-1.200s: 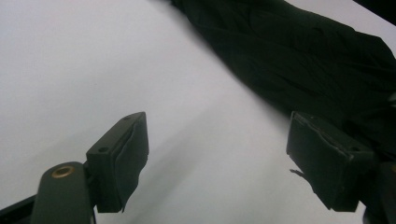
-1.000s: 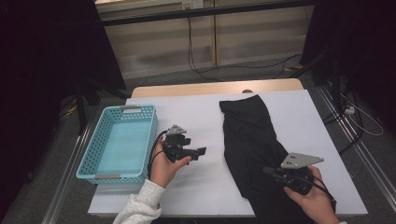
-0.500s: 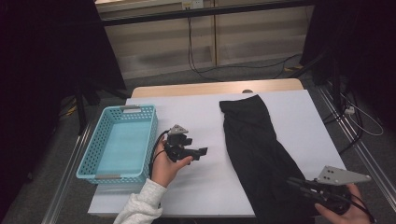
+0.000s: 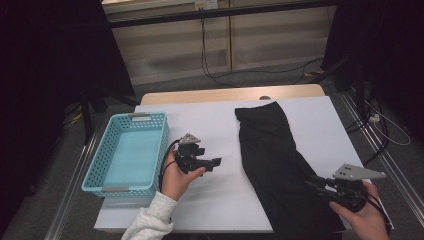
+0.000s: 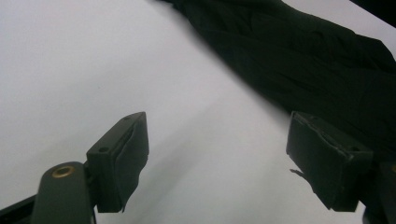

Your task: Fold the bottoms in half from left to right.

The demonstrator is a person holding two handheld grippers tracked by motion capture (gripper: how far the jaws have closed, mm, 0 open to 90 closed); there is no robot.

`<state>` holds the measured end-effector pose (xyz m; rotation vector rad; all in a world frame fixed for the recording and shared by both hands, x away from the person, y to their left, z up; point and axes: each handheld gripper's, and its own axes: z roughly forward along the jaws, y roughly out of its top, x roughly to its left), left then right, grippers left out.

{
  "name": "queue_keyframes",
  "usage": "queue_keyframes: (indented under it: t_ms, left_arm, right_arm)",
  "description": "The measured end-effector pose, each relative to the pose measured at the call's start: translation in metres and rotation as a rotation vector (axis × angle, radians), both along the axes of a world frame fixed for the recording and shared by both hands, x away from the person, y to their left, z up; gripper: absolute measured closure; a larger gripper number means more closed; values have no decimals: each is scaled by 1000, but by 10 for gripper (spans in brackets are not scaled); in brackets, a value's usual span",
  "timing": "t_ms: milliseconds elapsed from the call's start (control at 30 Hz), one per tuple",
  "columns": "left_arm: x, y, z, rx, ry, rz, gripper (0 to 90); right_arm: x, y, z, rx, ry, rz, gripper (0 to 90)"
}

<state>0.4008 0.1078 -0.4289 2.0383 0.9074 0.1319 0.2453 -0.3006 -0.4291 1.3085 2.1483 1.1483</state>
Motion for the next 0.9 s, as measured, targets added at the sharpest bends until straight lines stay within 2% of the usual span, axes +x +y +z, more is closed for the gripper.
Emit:
queue_keyframes:
  t_ms: [33,67,133,167,333,367,400,433,467,600,633,700,733,800,867,900]
  left_arm:
    - [0,-1,0,-1,2,0,212]
    - [0,-2,-1,2,0,-3,213]
    - [0,-3,-1,3,2,-6,213]
    - [0,-4,-1,1,5,-10,212]
    - [1,-3,-1,-2,5,-7,212]
    - [1,-2,-1,-2,3,-9,212]
    - [1,-2,-1,-1,2,-6,212]
    - [1,-2,-1,-1,2,-6,212]
    - [1,-2,-1,4,2,-5,212]
    - [1,-2,0,-2,1,-10,212]
    - [0,-2,1,-4,0,-7,213]
    - [0,-2,1,-4,-1,-9,212]
    - [0,-2,0,-4,-2,-7,212]
    - [0,-1,0,2,0,-8,212]
    - [-1,0,0,-4,3,-3,213]
    - [-1,0,0,-4,3,-3,212]
  right_arm:
    - [4,0,-2,-5,3,-9,696]
    - [18,3,-8,-11,26,-39,707]
    - [23,4,-10,-14,31,-45,708]
    - [35,10,-19,-37,58,-58,733]
    - [46,24,-31,-64,96,-41,734]
    - [47,27,-32,-75,95,-43,752]
    - [50,32,-32,-73,96,-20,854]
    - [50,32,-32,-73,96,-20,854]
    - [52,34,-31,-77,91,-6,892]
    - [52,30,-25,-81,88,-12,893]
    - [49,22,-12,-56,62,-30,894]
    - [48,18,-8,-49,53,-37,893]
    - [45,9,5,-44,22,-56,893]
    - [45,7,7,-50,14,-65,892]
    - [48,-3,8,-59,7,-112,893]
    - [48,-3,8,-59,7,-112,893]
